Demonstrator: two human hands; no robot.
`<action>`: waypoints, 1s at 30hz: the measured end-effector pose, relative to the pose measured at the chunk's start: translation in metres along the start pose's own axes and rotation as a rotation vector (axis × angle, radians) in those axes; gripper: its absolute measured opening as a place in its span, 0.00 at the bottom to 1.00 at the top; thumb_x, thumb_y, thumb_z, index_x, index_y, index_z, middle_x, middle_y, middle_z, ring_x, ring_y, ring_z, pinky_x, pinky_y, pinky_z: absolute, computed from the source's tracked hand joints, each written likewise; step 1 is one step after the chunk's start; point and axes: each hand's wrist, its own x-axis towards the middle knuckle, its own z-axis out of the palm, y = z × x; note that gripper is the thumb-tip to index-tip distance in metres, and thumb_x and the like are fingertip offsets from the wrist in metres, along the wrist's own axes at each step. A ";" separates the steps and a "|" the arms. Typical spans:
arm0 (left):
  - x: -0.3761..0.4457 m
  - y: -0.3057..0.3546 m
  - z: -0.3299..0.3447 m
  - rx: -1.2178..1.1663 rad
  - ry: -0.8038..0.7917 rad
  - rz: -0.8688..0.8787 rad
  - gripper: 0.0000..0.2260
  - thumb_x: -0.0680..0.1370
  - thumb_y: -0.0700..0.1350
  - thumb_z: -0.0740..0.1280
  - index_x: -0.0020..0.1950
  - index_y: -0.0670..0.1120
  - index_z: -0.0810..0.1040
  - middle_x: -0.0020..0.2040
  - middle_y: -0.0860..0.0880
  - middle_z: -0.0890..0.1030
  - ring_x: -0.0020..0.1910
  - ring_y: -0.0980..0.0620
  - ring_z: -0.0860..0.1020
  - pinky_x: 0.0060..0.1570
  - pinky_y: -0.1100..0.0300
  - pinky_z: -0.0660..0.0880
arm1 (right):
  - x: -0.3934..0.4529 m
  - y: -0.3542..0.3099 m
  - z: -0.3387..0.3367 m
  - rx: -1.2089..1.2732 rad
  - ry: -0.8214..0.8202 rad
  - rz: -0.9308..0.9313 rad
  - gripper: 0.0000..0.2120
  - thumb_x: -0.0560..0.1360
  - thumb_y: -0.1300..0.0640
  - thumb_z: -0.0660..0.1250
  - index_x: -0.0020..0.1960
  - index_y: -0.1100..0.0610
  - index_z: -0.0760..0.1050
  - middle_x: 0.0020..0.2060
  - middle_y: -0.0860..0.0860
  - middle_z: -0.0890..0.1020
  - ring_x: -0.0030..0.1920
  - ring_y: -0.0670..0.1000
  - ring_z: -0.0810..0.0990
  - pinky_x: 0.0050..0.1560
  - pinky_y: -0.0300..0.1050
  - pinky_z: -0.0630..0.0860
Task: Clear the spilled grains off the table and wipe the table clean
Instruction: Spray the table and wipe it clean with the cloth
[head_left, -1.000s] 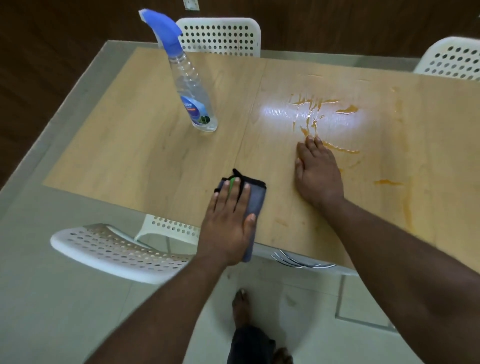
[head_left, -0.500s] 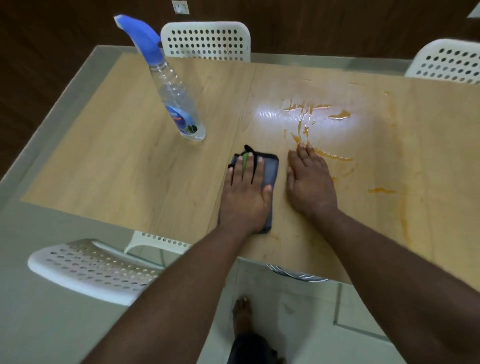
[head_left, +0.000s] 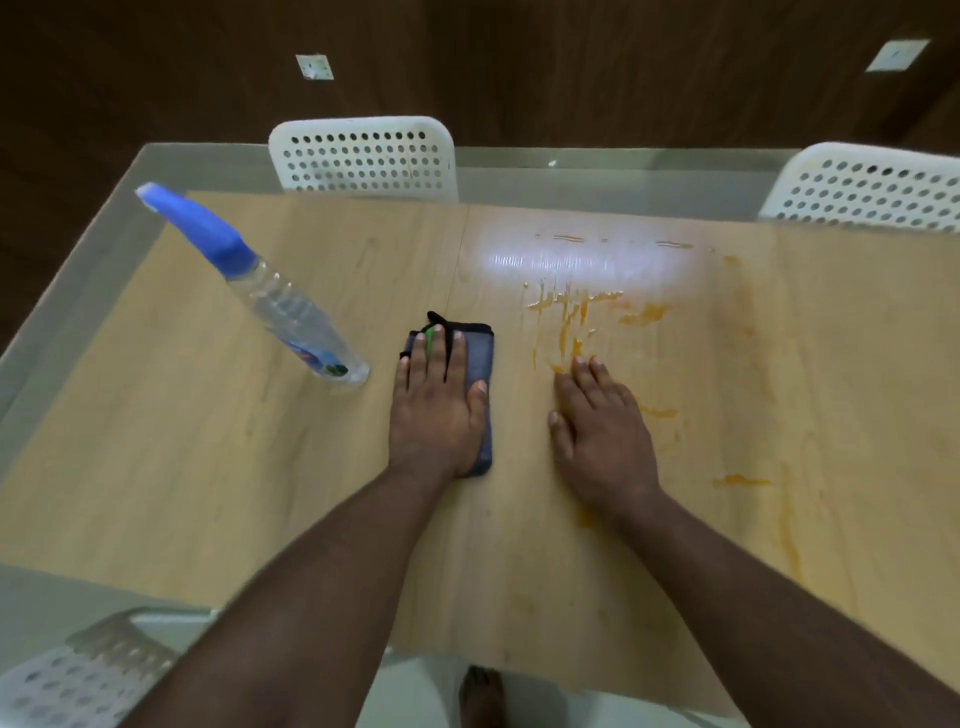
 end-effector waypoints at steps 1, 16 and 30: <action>0.014 0.001 -0.001 0.002 -0.001 -0.002 0.32 0.84 0.58 0.42 0.87 0.46 0.47 0.87 0.43 0.48 0.85 0.44 0.47 0.83 0.45 0.47 | 0.013 0.006 -0.003 -0.006 0.000 0.008 0.33 0.84 0.41 0.43 0.86 0.51 0.55 0.85 0.50 0.53 0.85 0.50 0.45 0.84 0.54 0.50; 0.244 0.040 -0.006 0.007 -0.021 -0.010 0.31 0.86 0.58 0.47 0.87 0.45 0.49 0.86 0.41 0.52 0.85 0.39 0.50 0.82 0.42 0.49 | 0.117 0.062 -0.020 -0.046 0.058 0.067 0.30 0.86 0.41 0.41 0.86 0.49 0.50 0.85 0.48 0.50 0.85 0.47 0.42 0.84 0.53 0.47; 0.219 0.024 -0.005 0.013 -0.039 0.136 0.31 0.85 0.59 0.41 0.87 0.48 0.45 0.87 0.45 0.46 0.85 0.46 0.45 0.83 0.47 0.45 | 0.117 0.062 -0.024 -0.030 0.029 0.070 0.30 0.86 0.42 0.42 0.86 0.49 0.49 0.85 0.47 0.49 0.85 0.46 0.40 0.84 0.50 0.43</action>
